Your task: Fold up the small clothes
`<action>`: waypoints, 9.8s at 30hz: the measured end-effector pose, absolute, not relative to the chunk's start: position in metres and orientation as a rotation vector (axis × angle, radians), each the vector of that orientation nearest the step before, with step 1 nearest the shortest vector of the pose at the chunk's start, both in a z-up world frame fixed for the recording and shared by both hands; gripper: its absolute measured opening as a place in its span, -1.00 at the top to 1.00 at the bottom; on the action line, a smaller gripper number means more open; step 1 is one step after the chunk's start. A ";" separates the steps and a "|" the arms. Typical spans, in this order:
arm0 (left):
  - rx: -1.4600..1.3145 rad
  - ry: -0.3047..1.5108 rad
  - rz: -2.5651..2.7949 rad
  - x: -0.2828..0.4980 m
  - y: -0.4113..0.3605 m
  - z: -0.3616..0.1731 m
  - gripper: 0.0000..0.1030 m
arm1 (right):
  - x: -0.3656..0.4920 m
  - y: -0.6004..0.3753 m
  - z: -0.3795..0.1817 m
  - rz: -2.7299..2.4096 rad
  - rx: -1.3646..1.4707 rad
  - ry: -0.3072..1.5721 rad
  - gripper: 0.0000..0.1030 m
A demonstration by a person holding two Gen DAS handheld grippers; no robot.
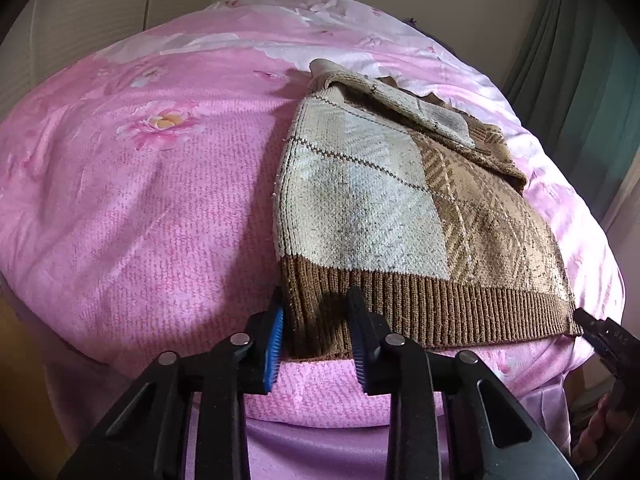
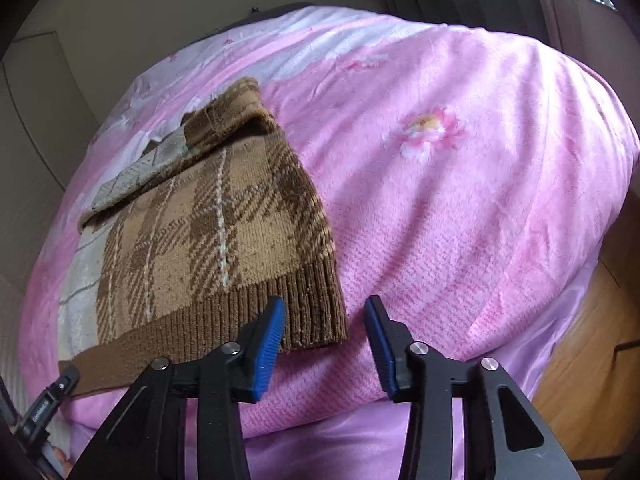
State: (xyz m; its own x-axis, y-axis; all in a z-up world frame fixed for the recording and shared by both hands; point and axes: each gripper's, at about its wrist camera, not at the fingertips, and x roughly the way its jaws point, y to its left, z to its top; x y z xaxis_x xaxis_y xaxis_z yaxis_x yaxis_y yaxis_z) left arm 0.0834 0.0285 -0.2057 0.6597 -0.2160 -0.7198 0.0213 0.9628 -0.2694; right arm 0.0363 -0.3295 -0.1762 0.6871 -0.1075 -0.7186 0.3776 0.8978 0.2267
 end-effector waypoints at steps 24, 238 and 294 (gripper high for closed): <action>-0.248 0.856 -0.118 0.079 0.033 -0.205 0.78 | 0.042 -0.333 -0.190 -0.162 0.483 0.850 0.79; -0.307 0.707 0.261 0.227 0.213 -0.086 -0.62 | 0.272 0.034 -0.190 -0.013 -1.012 0.499 0.44; -0.018 0.967 -0.435 0.478 0.030 -0.139 0.54 | 0.282 -0.189 -0.098 -0.190 -0.116 0.493 -0.06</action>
State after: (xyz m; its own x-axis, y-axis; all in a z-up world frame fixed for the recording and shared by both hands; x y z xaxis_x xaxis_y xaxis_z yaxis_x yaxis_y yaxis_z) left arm 0.4783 0.0299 -0.1395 0.4887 -0.3660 -0.7920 0.3505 0.9136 -0.2059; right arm 0.2816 -0.1886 -0.0983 0.8638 -0.2091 -0.4583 0.1531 0.9757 -0.1566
